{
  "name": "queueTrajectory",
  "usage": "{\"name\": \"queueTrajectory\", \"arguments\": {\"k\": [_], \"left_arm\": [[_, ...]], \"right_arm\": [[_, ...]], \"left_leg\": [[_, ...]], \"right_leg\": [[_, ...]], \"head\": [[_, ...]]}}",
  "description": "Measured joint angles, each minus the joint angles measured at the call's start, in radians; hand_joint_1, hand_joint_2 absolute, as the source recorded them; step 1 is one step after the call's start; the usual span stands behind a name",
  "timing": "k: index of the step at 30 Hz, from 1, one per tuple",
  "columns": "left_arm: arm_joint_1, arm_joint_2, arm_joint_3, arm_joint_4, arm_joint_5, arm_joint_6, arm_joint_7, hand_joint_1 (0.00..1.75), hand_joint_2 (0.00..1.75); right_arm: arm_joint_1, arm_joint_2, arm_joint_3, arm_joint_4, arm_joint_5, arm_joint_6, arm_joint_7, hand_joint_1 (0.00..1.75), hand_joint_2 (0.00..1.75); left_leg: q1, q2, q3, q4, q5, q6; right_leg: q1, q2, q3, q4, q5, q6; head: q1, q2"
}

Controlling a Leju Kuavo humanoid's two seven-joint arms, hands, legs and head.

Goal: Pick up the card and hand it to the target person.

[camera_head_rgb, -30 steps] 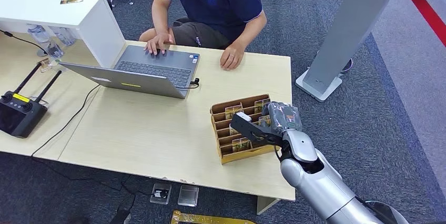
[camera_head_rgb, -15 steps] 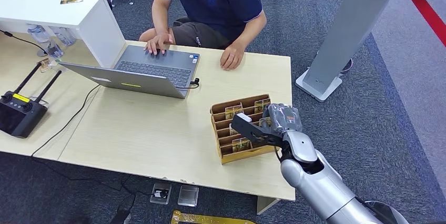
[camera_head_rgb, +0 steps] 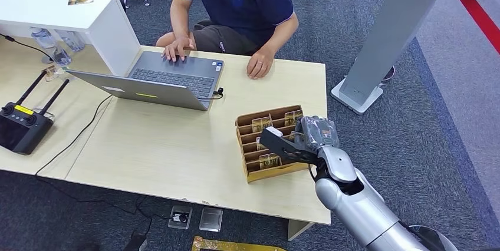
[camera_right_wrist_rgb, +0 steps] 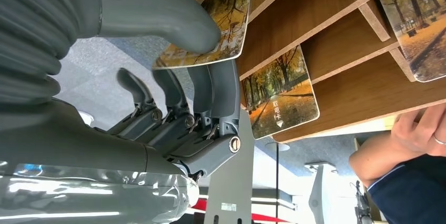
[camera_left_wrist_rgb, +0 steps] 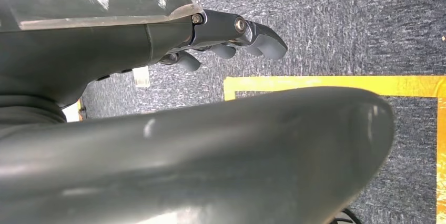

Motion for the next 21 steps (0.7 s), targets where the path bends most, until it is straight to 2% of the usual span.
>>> {"name": "queueTrajectory", "arguments": {"k": [13,21], "left_arm": [[0.0,0.0,0.0,0.0,0.001,-0.003,-0.007,0.0,0.0],[0.003,0.0,0.001,0.0,0.01,-0.001,-0.006,0.0,0.0]], "right_arm": [[0.022,-0.005,-0.02,-0.029,-0.012,-0.007,0.004,1.61,1.75],[0.039,-0.03,-0.039,-0.179,-0.087,0.012,0.003,1.61,1.75]], "left_leg": [[0.0,0.0,0.0,0.0,0.0,0.0],[0.0,0.0,-0.001,0.0,0.0,0.0]], "right_leg": [[0.0,0.0,0.0,0.0,0.0,0.0],[0.0,0.0,-0.001,0.0,0.0,0.0]], "head": [[0.0,0.0],[-0.001,0.0]]}}
